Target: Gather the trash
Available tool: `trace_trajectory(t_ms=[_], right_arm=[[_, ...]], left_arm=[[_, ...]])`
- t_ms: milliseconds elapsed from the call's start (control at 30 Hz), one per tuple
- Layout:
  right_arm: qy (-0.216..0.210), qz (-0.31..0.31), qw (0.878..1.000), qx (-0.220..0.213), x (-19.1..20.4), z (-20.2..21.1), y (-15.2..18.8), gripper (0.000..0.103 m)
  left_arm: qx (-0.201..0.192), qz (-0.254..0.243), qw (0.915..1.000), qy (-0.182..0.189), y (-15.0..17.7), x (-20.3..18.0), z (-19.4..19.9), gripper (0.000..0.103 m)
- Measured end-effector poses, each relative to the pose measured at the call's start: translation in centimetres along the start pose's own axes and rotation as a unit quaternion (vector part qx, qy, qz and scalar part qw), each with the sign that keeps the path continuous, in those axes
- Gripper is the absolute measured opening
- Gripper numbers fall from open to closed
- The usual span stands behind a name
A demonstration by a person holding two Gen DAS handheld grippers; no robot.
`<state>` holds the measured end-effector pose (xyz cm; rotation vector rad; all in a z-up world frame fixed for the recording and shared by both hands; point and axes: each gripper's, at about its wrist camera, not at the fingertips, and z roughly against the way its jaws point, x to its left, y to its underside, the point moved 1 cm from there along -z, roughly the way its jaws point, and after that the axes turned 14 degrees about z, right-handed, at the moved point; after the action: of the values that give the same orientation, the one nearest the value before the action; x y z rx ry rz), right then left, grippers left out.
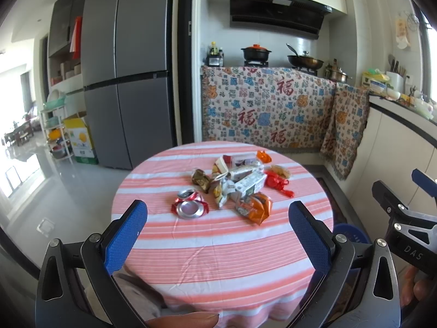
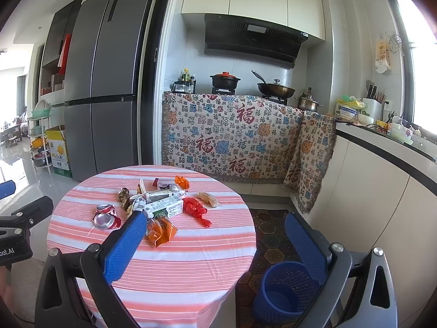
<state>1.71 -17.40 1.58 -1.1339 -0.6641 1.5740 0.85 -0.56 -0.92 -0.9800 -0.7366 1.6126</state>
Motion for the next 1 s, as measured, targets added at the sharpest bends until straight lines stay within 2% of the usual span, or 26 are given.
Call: trace_trajectory(t_ms=[1000], right_arm=[[-0.011, 0.002, 1.0, 0.018, 0.7, -1.6, 0.7, 0.103]], left_arm=[[0.01, 0.015, 0.9997, -0.015, -0.2, 1.8, -1.5, 0.103]])
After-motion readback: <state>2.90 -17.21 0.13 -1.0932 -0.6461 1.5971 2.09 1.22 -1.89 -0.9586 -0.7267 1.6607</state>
